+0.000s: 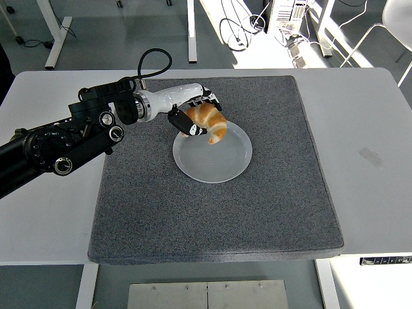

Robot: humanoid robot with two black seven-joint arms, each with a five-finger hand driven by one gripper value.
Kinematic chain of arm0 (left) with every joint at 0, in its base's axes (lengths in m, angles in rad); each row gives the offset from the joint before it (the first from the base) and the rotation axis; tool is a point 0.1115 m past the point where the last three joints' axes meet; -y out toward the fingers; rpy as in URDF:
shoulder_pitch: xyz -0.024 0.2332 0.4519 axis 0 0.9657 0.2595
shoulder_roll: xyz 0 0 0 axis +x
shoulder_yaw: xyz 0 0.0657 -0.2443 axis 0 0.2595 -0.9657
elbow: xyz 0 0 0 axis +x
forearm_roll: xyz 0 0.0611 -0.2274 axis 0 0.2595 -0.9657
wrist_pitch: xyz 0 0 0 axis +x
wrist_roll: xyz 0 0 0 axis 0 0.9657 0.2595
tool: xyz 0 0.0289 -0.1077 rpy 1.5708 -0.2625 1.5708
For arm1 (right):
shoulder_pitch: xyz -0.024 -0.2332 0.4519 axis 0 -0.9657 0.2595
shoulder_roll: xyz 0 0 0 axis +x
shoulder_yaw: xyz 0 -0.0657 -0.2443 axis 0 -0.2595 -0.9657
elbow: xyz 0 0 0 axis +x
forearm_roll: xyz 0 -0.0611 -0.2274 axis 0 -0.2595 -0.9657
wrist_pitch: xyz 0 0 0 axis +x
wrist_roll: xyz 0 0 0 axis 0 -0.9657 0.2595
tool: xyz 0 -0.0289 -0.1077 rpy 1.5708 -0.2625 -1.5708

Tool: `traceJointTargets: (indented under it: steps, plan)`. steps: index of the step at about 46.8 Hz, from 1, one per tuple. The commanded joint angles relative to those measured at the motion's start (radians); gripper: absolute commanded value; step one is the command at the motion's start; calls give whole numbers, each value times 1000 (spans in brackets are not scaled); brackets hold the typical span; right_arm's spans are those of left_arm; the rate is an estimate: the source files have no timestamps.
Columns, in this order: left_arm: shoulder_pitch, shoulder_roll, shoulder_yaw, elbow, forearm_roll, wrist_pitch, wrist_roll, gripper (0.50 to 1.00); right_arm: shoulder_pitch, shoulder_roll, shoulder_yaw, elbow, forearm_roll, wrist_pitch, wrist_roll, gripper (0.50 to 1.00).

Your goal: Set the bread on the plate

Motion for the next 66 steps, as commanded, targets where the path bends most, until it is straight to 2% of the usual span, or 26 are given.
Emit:
traceJointTargets:
  steps: [1, 14, 25, 27, 32, 38, 41, 48, 52, 56, 62, 66]
  plan:
    - [2, -6, 23, 0, -1, 5, 0, 675, 0, 0, 0, 0, 0, 0, 1, 1000]
    - [28, -43, 83, 57, -1, 36, -5, 675, 0, 0, 0, 0, 0, 1, 0, 1000]
    - [33, -47, 84, 60, -4, 34, -6, 689, 0, 0, 0, 0, 0, 1, 1, 1000]
    - [31, -47, 84, 60, -12, 36, -5, 720, 0, 0, 0, 0, 0, 0, 0, 1000]
    - [31, -47, 74, 60, -23, 36, -3, 854, 0, 0, 0, 0, 0, 0, 0, 1000]
    - [31, -46, 70, 58, -61, 36, -3, 948, 0, 0, 0, 0, 0, 0, 0, 1000]
    - [30, -44, 69, 58, -99, 34, -3, 974, 0, 0, 0, 0, 0, 1, 0, 1000]
    - [22, -44, 64, 58, -121, 33, -3, 978, 0, 0, 0, 0, 0, 1, 0, 1000]
    - [16, -37, 20, 57, -148, 29, -8, 978, 0, 0, 0, 0, 0, 0, 0, 1000]
    - [8, -27, -63, 57, -262, 23, -9, 978, 0, 0, 0, 0, 0, 1, 0, 1000]
    - [-16, 31, -77, 57, -447, 19, -18, 978, 0, 0, 0, 0, 0, 1, 0, 1000]
    - [-21, 75, -89, 58, -562, 19, -46, 978, 0, 0, 0, 0, 0, 0, 1, 1000]
